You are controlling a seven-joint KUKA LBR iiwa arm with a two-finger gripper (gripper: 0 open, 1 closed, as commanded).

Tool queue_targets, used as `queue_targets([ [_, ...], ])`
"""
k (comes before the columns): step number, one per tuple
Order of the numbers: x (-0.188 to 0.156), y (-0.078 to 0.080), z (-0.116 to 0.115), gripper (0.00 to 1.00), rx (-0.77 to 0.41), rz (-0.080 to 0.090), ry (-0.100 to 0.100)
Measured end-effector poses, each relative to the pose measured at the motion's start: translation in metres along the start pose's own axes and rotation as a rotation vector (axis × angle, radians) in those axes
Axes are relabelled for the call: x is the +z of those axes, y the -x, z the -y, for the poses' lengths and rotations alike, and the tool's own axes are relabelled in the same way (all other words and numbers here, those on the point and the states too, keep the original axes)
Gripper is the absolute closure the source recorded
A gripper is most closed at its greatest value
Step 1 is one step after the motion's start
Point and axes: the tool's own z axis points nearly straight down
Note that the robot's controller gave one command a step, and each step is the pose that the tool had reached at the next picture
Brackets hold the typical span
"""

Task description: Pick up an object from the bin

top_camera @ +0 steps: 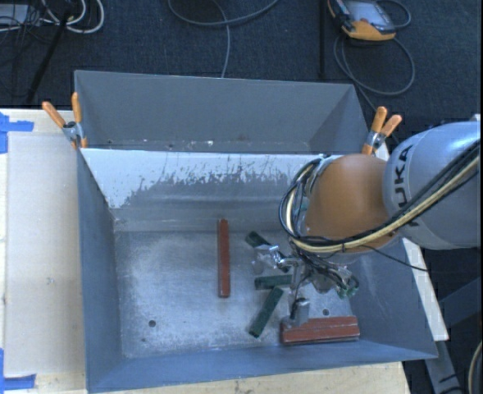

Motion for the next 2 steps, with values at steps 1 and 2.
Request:
queue_targets([
  [1, 0.0239, -0.0036, -0.0026, 0.00, -0.070, 0.002, 0.000],
  [2, 0.0213, -0.0044, -0.0020, 1.00, -0.071, -0.005, 0.000],
])
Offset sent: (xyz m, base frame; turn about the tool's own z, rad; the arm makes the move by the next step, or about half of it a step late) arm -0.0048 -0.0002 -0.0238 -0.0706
